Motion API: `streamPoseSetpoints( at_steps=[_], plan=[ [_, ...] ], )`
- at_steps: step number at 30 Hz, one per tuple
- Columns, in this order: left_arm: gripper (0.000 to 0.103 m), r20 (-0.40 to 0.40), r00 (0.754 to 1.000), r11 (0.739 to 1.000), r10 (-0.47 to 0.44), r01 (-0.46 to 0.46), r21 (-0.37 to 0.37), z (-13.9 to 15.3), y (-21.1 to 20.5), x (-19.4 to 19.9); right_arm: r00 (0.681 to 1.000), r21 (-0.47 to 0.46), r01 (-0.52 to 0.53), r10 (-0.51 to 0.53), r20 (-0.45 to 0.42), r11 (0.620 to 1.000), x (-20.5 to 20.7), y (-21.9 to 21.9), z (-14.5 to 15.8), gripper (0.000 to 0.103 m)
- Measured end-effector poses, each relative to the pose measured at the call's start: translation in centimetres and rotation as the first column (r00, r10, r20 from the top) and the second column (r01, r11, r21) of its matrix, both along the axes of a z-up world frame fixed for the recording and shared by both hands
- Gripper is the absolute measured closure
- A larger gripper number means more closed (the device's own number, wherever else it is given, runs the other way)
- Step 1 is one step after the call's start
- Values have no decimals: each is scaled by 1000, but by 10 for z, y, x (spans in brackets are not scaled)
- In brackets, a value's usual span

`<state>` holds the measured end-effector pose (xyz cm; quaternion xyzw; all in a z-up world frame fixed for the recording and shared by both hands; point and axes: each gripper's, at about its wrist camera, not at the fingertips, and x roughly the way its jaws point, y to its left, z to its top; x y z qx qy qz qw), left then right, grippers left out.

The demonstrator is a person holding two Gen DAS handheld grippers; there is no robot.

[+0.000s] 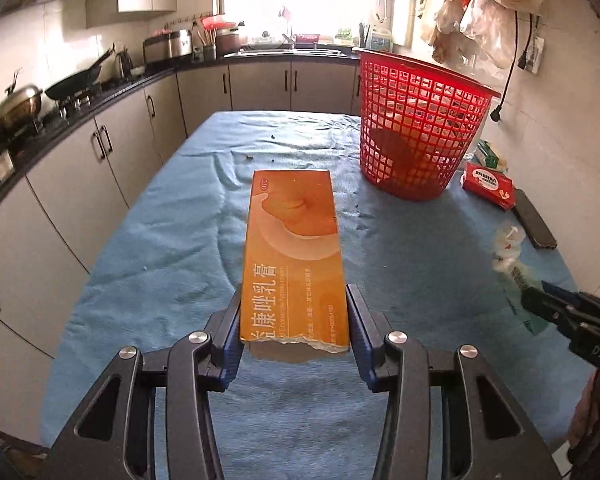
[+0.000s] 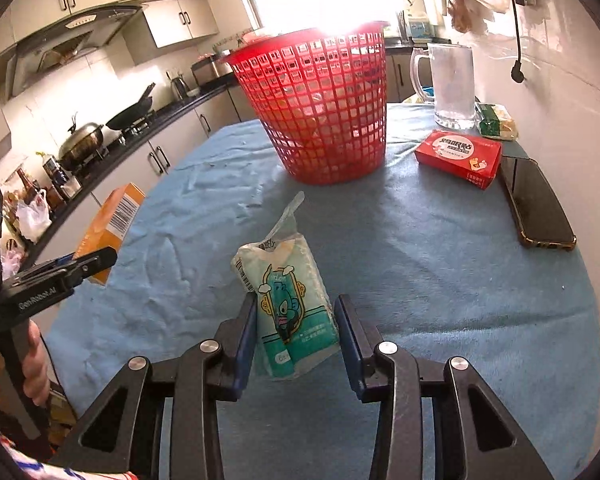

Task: Collect trash
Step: 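Carry the orange box and tissue pack in both tools to the red basket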

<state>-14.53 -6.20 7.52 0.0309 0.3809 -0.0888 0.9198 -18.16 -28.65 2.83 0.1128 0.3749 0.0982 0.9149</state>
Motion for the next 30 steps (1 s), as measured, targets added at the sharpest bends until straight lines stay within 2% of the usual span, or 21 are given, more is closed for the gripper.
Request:
streamPoseSetpoints(
  at_steps=[15,20,30],
  plan=[
    [58,104,994,986,-27,9,165,16,-13,-7,998,15,38,-38,53,999,-15,-3,20,62],
    [58,116,993,983,-27,5,185,21,-14,-1,997,52,45,-48,60,998,-12,-7,27,62],
    [58,128,992,977,-21,-7,213,24,-9,10,995,35,33,-36,89,999,-6,2,39,62]
  ],
)
